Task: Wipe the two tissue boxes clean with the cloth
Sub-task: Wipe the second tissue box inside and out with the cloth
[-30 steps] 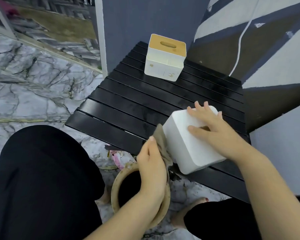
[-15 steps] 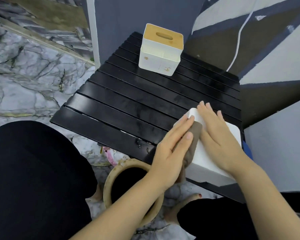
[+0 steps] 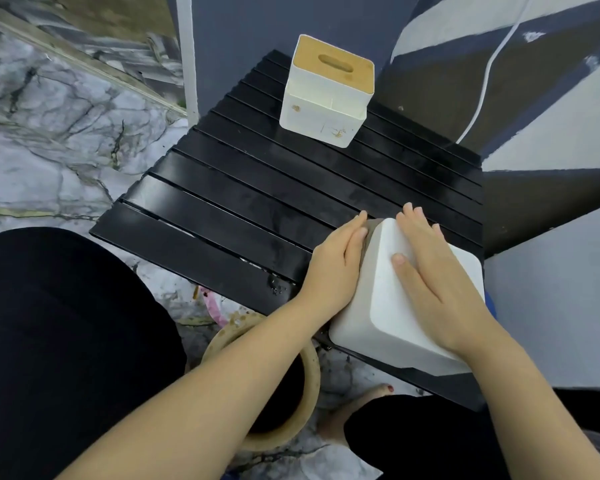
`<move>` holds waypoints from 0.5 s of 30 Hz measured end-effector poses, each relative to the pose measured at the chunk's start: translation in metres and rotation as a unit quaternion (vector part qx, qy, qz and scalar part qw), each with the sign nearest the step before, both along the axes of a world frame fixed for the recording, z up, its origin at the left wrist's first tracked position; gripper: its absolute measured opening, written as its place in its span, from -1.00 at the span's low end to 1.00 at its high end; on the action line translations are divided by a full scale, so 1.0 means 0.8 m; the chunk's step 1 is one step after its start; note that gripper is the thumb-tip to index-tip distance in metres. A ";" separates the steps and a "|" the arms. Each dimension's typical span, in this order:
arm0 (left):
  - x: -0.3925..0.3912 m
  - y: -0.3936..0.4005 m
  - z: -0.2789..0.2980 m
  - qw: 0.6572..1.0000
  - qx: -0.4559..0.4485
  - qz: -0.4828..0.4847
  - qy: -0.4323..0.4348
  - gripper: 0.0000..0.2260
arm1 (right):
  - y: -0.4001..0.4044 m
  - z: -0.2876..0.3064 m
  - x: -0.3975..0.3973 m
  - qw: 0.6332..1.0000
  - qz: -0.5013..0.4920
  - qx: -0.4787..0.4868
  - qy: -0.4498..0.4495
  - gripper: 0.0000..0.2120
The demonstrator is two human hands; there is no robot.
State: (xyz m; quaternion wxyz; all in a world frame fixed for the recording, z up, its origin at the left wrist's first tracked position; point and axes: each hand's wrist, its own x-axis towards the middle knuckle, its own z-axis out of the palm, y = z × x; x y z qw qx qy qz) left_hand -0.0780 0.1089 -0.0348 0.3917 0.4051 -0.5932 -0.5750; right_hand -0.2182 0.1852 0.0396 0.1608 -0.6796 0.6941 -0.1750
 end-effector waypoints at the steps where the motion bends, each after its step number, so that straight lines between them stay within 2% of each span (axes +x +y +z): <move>1: 0.003 0.008 -0.001 1.000 0.004 0.003 -0.006 -0.64 | 0.000 0.001 0.001 1.000 -0.003 0.003 0.002 -0.40; 7: 0.031 0.083 0.004 0.997 0.032 0.064 0.012 -0.68 | 0.000 0.004 0.006 1.000 -0.009 0.008 0.024 -0.40; 11: 0.044 0.124 0.022 0.990 0.049 0.132 0.014 -0.71 | 0.001 0.005 0.007 0.999 -0.015 0.012 0.027 -0.47; 13: 0.054 0.123 0.044 0.984 0.079 0.156 0.041 -0.57 | 0.001 0.005 0.008 0.999 -0.030 0.004 0.014 -0.47; 15: 0.063 0.107 0.073 0.970 0.122 0.194 0.074 -0.50 | 0.000 0.005 0.015 0.994 -0.084 -0.019 -0.063 -0.49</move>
